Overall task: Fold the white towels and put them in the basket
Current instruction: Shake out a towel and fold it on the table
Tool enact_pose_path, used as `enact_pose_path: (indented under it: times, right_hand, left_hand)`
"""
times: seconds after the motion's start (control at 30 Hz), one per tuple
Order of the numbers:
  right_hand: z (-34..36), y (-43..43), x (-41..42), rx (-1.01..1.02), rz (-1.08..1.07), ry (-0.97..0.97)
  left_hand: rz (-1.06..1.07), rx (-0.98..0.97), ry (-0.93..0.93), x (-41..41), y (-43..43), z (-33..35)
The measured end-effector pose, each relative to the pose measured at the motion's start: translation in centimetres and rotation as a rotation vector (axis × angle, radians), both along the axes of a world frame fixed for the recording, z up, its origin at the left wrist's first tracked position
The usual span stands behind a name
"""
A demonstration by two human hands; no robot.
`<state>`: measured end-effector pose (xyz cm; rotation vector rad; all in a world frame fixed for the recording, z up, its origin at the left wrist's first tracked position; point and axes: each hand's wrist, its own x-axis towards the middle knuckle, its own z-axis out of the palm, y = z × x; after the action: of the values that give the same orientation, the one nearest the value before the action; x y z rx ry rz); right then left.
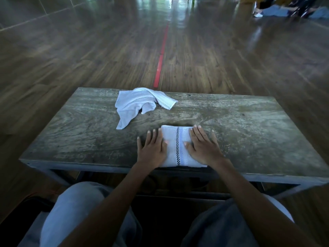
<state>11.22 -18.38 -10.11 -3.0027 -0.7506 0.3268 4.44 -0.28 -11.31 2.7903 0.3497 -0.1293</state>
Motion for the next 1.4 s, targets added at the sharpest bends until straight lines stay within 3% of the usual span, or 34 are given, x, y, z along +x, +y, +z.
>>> enact_pose_path:
  times: [0.1, 0.2, 0.27, 0.37, 0.5, 0.7, 0.83, 1.13, 1.23, 1.3, 1.4]
  right_hand:
    - [1.4, 0.3, -0.1, 0.022, 0.002, 0.063]
    - [2.2, 1.7, -1.7, 0.156, 0.031, -0.029]
    - [2.0, 2.6, -2.2, 0.133, 0.089, -0.07]
    - [0.6, 2.9, -2.4, 0.073, 0.079, 0.03]
    - [-0.6, 2.8, -2.7, 0.119, 0.065, 0.044]
    - [-0.6, 2.8, -2.5, 0.195, 0.055, 0.069]
    - [-0.8, 2.9, -2.4, 0.211, 0.051, 0.058]
    - [-1.2, 3.0, -2.3, 0.221, 0.018, 0.021]
    - [-1.2, 3.1, -2.1, 0.233, 0.0, 0.025]
    - [-0.4, 2.9, -1.7, 0.384, -0.023, 0.107]
    - [2.5, 1.2, -1.7, 0.912, -0.173, 0.211]
  left_hand:
    - [0.111, -0.118, -0.044, -1.8, 0.7, 0.9]
    - [0.227, -0.354, -0.185, -4.3, 0.7, 1.8]
    - [0.269, -0.618, -0.151, -5.6, 0.3, 1.9]
    - [0.329, -0.998, -0.105, -6.5, -0.3, 1.5]
    - [0.319, -1.323, 0.033, -6.6, -0.4, 1.1]
    - [0.149, -1.312, 0.149, -6.6, -1.0, 1.3]
    - [0.091, -1.195, 0.178, -6.2, -0.9, 1.3]
    - [0.1, -1.145, 0.179, -6.4, -0.7, 1.6]
    - [0.208, -1.142, 0.09, -6.4, 0.2, 1.7]
    - [0.298, -1.15, 0.012, -6.5, 0.9, 2.1]
    - [0.272, -1.047, -0.113, -6.4, 0.7, 3.6]
